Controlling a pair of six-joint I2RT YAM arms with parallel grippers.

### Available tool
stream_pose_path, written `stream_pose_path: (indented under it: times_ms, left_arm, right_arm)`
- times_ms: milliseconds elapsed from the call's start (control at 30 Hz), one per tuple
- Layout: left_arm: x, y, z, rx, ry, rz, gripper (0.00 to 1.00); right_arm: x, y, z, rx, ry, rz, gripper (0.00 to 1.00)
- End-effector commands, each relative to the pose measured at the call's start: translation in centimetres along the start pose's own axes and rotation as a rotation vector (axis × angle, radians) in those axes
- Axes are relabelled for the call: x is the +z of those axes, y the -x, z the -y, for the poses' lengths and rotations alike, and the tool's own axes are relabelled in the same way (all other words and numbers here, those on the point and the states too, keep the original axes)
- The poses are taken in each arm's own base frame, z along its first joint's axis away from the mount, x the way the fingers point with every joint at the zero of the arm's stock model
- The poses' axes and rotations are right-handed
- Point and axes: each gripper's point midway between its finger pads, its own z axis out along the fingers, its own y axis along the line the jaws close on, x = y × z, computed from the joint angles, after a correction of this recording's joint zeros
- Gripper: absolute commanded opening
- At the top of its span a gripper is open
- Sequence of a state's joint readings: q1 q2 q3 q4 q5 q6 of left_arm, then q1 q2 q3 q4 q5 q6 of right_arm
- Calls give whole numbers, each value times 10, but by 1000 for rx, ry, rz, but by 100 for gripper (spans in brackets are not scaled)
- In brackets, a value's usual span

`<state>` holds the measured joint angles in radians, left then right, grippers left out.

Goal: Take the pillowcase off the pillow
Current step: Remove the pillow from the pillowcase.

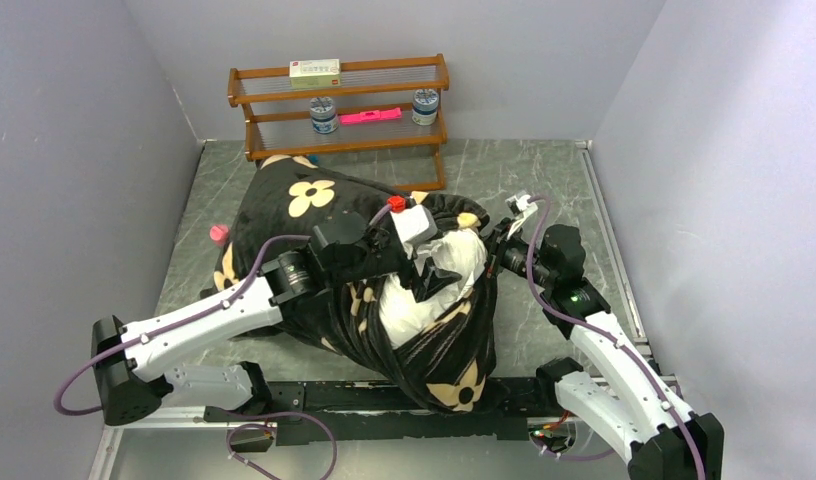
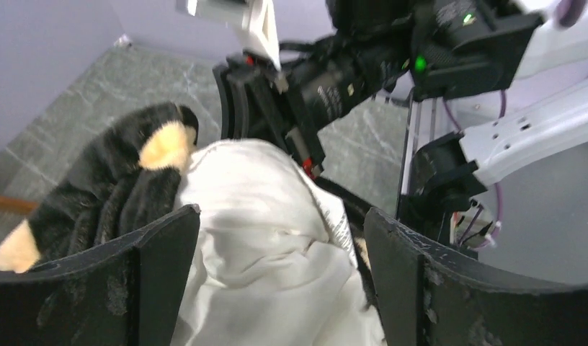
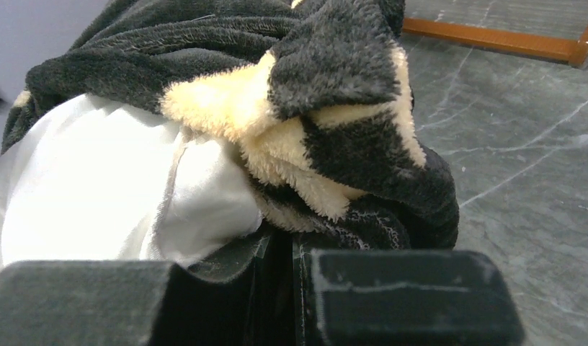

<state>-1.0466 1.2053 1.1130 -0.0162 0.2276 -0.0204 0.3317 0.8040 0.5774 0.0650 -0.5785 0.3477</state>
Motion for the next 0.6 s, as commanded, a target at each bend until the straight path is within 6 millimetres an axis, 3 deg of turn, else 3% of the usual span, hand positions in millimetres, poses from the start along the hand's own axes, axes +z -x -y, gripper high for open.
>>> stream_pose_path:
  times_ms: [0, 133, 300, 467, 567]
  left_arm:
    - [-27, 75, 3, 11, 21, 202, 90]
    - [-34, 84, -10, -20, 107, 214, 92]
    - [0, 69, 2, -143, 27, 153, 86]
    - [23, 53, -16, -201, 151, 78, 85]
    - [31, 46, -15, -202, 173, 29, 85]
  right_arm:
    - [-2, 26, -32, -93, 111, 48, 15]
    - [-1, 25, -30, -95, 104, 52, 15]
    - [2, 25, -28, -94, 94, 50, 15]
    - [2, 26, -28, -100, 87, 44, 15]
    - [2, 26, -27, -104, 78, 44, 15]
